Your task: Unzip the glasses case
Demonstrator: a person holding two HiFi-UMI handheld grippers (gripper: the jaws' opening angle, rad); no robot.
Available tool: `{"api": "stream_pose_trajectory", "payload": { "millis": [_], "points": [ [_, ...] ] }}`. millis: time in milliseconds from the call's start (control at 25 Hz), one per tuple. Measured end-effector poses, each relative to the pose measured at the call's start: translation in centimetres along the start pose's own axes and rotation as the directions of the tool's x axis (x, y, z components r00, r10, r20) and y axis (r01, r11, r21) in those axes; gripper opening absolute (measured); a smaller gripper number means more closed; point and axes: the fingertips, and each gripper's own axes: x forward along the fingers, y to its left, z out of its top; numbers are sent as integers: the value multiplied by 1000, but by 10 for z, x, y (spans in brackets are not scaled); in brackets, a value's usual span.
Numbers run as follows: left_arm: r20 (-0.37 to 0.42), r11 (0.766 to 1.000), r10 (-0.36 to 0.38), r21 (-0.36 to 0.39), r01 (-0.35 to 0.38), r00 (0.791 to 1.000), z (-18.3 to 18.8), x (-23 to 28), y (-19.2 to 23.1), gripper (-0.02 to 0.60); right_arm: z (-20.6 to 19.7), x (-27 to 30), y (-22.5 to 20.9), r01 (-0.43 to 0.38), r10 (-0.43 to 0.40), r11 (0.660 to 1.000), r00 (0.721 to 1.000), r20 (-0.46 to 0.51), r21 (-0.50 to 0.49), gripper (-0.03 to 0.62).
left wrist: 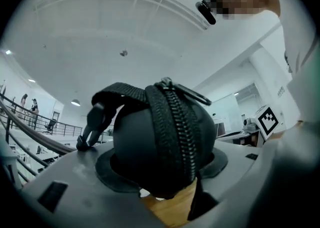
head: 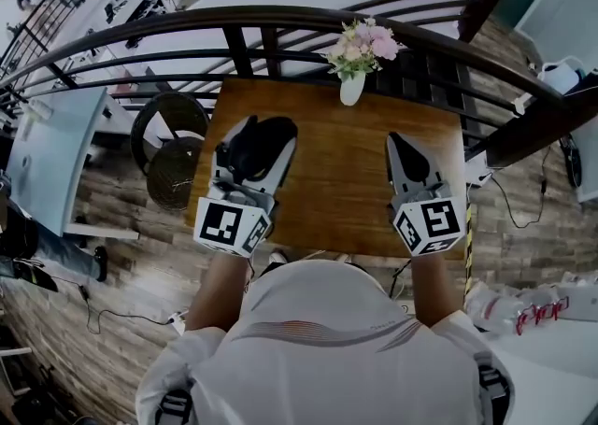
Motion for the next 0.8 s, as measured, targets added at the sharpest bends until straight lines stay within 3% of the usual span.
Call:
{"api": "stream_pose_trajectory", "payload": {
  "millis": [800],
  "points": [
    [-39, 1000, 1, -1, -1, 999, -6, 2, -4, 275, 2, 2, 5, -27, 27, 1000, 1000, 5, -10, 51]
  ]
}}
